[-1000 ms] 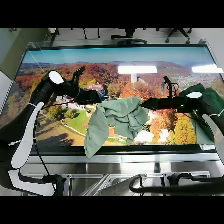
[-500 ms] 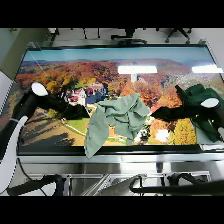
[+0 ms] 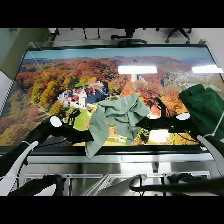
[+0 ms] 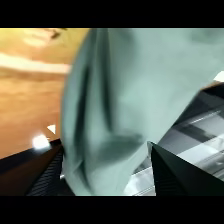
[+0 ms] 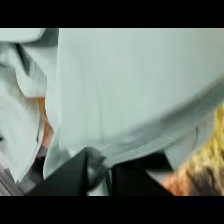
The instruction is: Fold the shirts.
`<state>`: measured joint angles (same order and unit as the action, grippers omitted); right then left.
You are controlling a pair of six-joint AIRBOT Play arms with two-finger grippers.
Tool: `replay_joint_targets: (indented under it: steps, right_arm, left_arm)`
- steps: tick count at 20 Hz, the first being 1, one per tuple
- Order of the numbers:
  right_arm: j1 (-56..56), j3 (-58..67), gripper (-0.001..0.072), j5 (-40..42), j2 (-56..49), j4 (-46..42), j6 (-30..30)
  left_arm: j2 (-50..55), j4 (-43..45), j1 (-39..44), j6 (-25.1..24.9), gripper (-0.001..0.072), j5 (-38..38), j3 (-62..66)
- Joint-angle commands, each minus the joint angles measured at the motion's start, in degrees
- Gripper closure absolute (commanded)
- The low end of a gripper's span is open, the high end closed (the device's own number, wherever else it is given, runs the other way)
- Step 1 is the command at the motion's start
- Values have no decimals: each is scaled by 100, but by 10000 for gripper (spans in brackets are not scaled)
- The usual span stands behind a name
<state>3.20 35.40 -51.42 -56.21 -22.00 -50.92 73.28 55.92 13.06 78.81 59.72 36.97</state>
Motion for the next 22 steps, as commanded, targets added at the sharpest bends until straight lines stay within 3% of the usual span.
replay_joint_targets:
  steps: [1,2,3,4,9,15,22]
  right_arm:
    - [122,256,665,203,-490,721,645]
    - [116,358,690,120,-476,660,638]
    - [105,492,690,-11,-413,511,636]
    - [103,634,691,-162,-310,280,555]
    - [-570,2103,692,-1290,542,-1419,-544]
    - [-1941,4581,692,-2024,1464,-1421,-743]
    - [-2107,6916,692,-1934,1810,-1543,-765]
  left_arm:
    - [647,92,382,26,116,-398,136]
    - [844,85,487,33,176,-297,365]
    - [981,92,560,28,511,-146,614]
    - [1045,105,616,-4,696,55,918]
    - [177,153,116,50,696,1012,2559]
    - [-1755,-219,-1554,372,697,1600,4684]
    - [-2889,-442,-3049,348,696,2194,6205]
